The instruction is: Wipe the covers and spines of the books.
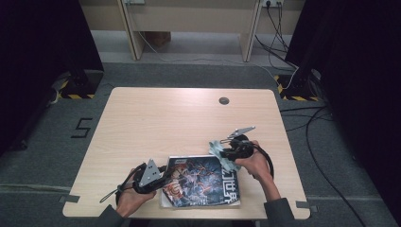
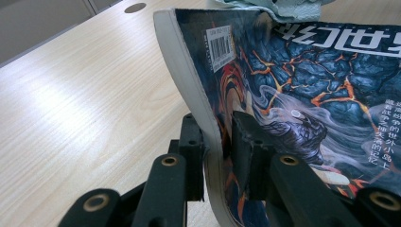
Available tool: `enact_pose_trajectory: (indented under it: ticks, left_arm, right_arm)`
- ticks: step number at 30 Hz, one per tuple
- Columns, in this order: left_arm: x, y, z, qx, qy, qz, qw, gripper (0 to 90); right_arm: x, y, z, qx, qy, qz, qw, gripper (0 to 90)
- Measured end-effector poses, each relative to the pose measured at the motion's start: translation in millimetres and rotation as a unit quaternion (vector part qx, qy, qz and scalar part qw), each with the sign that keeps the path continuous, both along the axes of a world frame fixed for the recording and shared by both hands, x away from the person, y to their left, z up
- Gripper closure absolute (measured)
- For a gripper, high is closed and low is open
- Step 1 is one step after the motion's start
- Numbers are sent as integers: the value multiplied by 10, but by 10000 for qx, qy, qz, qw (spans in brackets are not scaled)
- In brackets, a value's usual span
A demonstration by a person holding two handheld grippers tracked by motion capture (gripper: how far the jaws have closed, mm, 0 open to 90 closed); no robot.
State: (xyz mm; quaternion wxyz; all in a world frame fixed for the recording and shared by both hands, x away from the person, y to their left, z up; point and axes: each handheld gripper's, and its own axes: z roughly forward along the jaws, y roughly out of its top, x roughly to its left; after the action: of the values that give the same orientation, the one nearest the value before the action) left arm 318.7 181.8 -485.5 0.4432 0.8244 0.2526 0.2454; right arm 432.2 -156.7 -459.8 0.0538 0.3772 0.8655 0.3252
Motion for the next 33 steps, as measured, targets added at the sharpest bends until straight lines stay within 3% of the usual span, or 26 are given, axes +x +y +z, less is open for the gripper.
enact_pose_trajectory:
  ticks: [6,13,17,24,25,33]
  left_arm:
    - [-1,0,3,0,-14,-6,10000,745]
    - [0,13,6,-80,-7,17,10000,744]
    - [2,22,10,-79,-3,16,10000,743]
    - [-1,31,7,-83,3,40,10000,743]
    - [1,33,6,-84,1,37,10000,743]
    - [10,36,2,-98,25,57,9999,743]
  right_arm:
    - [88,-313,-131,2,321,-326,9990,805]
    - [103,-502,-186,-232,448,-573,9971,807]
    - [83,-555,-175,-224,391,-614,9971,807]
    - [-10,-775,41,-95,6,-895,9959,807]
    - [-46,-882,80,-37,-74,-1014,9948,806]
    - [-155,-1210,71,-8,-143,-1447,9894,806]
